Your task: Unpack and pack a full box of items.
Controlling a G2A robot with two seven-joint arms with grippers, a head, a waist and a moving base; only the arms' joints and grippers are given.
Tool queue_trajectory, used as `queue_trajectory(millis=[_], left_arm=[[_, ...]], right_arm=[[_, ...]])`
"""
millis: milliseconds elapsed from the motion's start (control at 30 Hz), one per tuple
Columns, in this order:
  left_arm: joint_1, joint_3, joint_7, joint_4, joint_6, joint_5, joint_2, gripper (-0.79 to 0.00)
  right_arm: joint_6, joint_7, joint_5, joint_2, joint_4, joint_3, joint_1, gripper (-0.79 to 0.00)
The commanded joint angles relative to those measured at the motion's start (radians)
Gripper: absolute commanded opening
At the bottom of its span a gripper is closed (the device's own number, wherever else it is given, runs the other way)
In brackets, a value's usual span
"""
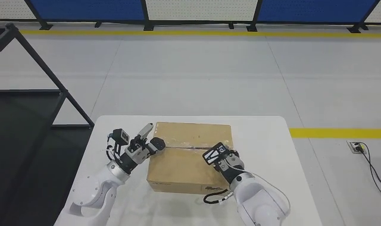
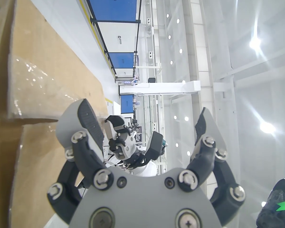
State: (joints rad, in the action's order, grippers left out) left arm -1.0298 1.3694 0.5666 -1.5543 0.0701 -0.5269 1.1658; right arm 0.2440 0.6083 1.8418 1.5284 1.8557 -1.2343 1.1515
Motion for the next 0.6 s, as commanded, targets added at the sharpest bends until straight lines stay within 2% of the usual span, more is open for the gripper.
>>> queue_trajectory(millis=[0,33,67,233,333,433,567], left_arm=[[0.000,0.000,0.000,0.000,0.000,0.000,0.000,0.000],[0.000,0.000,0.000,0.000,0.000,0.000,0.000,0.000],[0.000,0.000,0.000,0.000,0.000,0.000,0.000,0.000],[-0.017,0.010,-0.021,-0.030,0.015,-0.022,0.002,0.000],[-0.026,0.019,-0.027,-0.044,0.020,-0.040,0.002,0.000],[-0.033,0.027,-0.050,-0.049,0.032,-0.063,0.005,0.000],[-0.037,0.028,-0.072,-0.048,0.048,-0.097,0.009,0.000]], right_arm=[[0.000,0.000,0.000,0.000,0.000,0.000,0.000,-0.536],[-0.005,-0.014,-0.002,0.000,0.004,0.000,0.003,-0.742],[-0.011,-0.036,0.000,-0.001,0.007,0.001,0.009,-0.785],[-0.039,-0.066,-0.019,0.000,0.040,0.014,0.020,-0.785],[-0.038,-0.065,-0.092,0.001,0.058,0.002,0.022,-0.785],[-0.045,-0.024,-0.225,0.006,0.041,-0.011,0.001,-0.785],[-0.062,0.063,-0.453,0.020,-0.049,-0.005,-0.082,-0.785]])
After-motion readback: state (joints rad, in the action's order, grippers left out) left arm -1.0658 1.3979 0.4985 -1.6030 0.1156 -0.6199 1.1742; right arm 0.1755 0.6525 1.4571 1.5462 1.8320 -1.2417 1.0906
